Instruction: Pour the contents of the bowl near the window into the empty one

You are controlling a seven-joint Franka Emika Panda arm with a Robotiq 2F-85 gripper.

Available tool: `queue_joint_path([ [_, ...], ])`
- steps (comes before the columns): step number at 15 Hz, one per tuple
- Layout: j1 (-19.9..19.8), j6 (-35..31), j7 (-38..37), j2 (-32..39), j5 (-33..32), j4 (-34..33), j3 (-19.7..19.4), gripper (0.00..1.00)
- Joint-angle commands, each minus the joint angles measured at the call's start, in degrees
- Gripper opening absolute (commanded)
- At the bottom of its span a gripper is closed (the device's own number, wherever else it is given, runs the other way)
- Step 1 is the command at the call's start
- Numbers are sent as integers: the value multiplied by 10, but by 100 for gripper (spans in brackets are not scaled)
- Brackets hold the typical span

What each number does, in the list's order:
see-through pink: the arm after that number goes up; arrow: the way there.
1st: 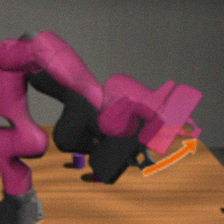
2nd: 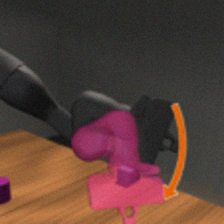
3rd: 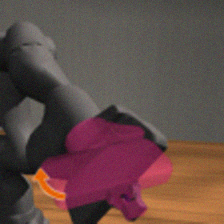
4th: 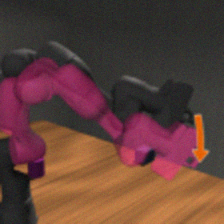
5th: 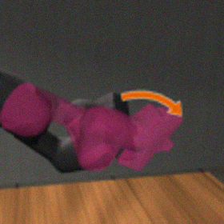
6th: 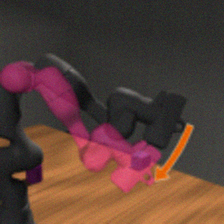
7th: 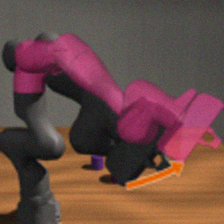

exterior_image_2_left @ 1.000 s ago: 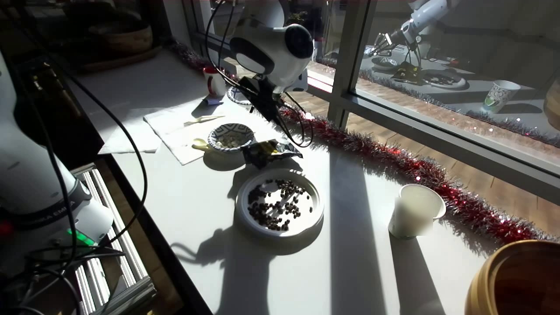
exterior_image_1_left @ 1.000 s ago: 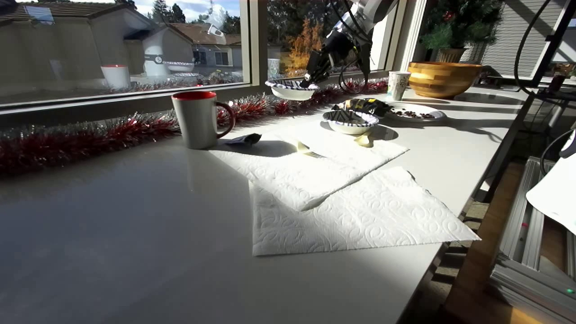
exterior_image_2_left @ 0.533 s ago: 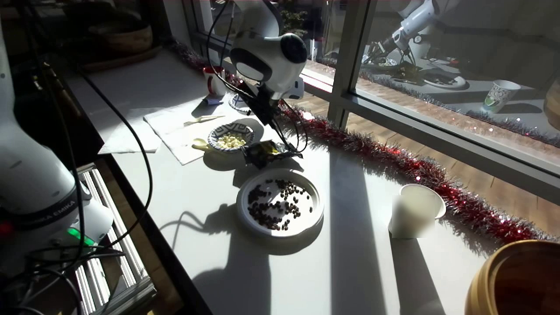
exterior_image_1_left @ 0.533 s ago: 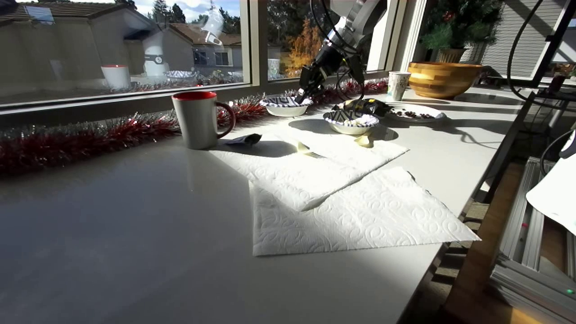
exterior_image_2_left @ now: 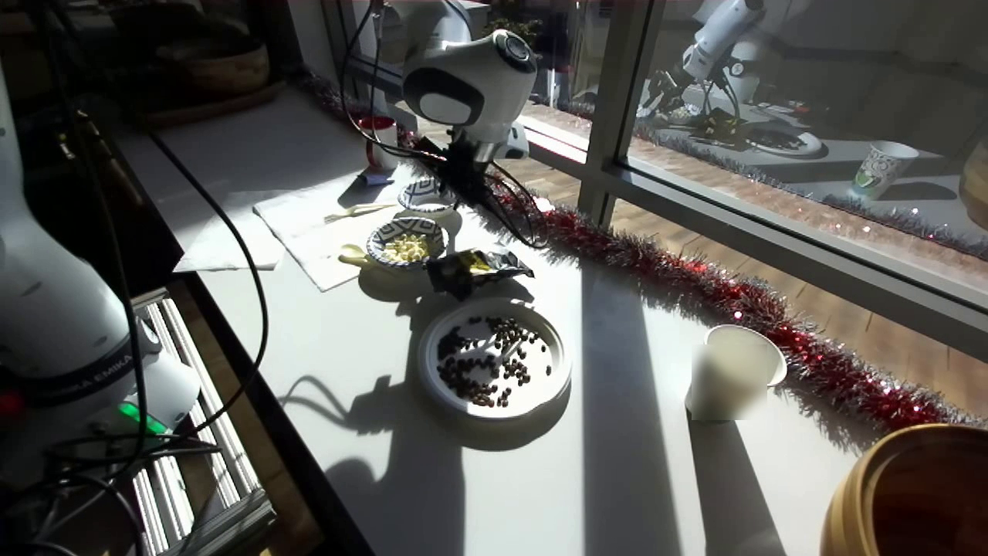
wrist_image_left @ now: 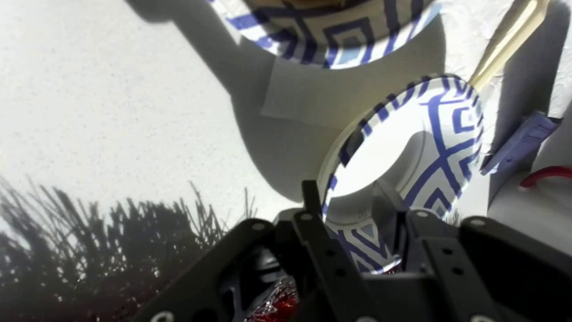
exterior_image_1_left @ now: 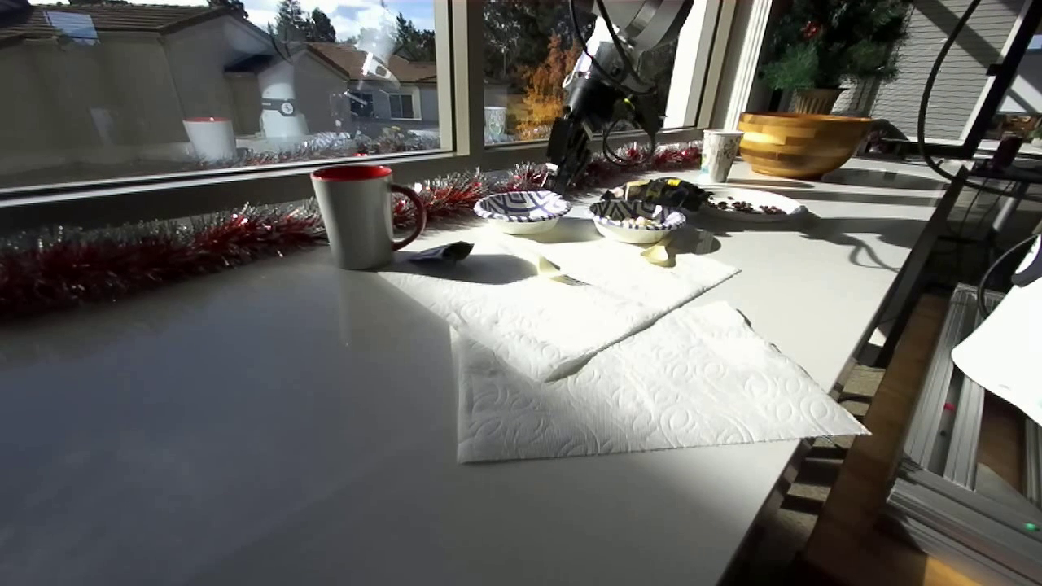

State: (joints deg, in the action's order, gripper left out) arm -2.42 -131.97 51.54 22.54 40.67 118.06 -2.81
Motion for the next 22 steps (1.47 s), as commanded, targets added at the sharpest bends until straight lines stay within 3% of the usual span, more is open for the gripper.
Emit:
queue_joint_path([
  [1, 49, 19, -101, -91, -159, 42, -34, 69],
  [5, 131, 48, -237, -184, -344, 68, -86, 96],
  [7, 167, 84, -326, -222, -437, 71, -101, 100],
  [9, 169, 115, -416, -266, -521, 82, -86, 100],
  [10, 124, 122, -461, -288, -557, 91, -31, 100],
  [11, 118, 116, -502, -311, -581, 109, -21, 100],
  [13, 92, 121, -574, -359, -599, 149, 2, 100],
  [16, 61, 150, -639, -454, -564, 215, 22, 100],
  [18, 51, 128, -606, -514, -536, 251, 16, 100],
  [19, 46, 141, -615, -430, -554, 193, 30, 100],
  [22, 38, 141, -608, -496, -543, 231, 29, 100],
])
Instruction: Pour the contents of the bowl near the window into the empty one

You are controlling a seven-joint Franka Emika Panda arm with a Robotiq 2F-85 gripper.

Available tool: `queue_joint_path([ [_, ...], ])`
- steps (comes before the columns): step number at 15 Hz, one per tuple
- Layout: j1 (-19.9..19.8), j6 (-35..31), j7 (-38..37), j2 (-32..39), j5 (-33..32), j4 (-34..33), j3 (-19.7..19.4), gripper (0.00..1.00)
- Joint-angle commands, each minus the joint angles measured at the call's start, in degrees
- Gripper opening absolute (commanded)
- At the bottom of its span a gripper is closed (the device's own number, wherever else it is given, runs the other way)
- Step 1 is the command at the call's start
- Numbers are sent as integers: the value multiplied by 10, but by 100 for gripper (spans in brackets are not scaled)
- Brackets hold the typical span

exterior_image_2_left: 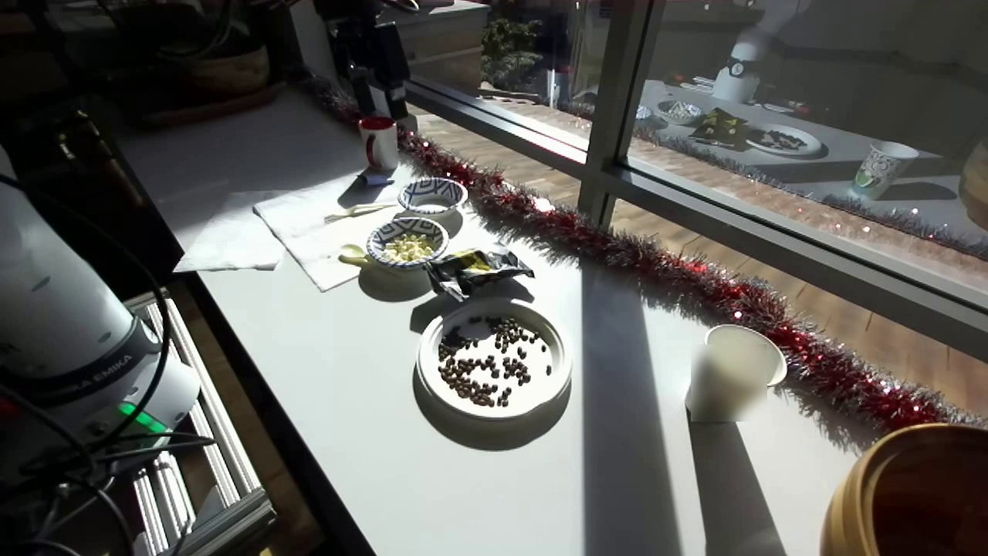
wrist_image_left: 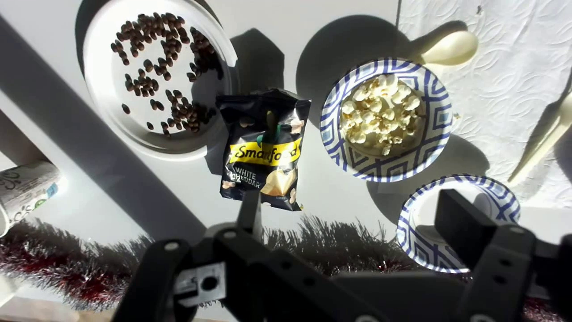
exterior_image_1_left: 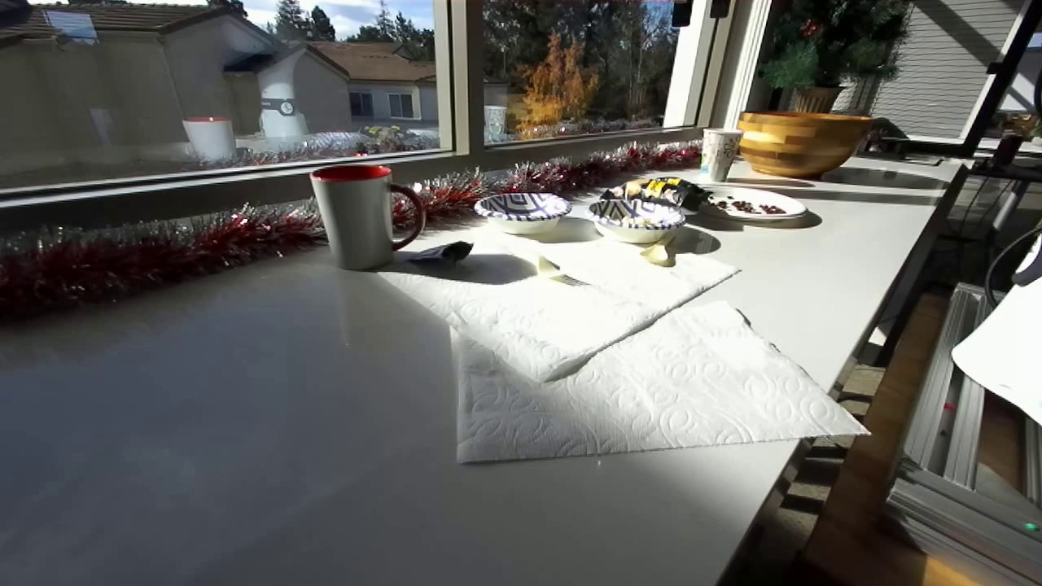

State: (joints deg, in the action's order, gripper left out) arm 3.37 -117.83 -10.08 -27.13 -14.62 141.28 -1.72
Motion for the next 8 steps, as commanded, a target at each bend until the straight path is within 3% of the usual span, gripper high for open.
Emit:
queue_joint_path([
  [1, -20, -1, 8, -7, 10, 5, 18, 100],
  [8, -20, -6, 8, -9, 11, 11, 19, 100],
])
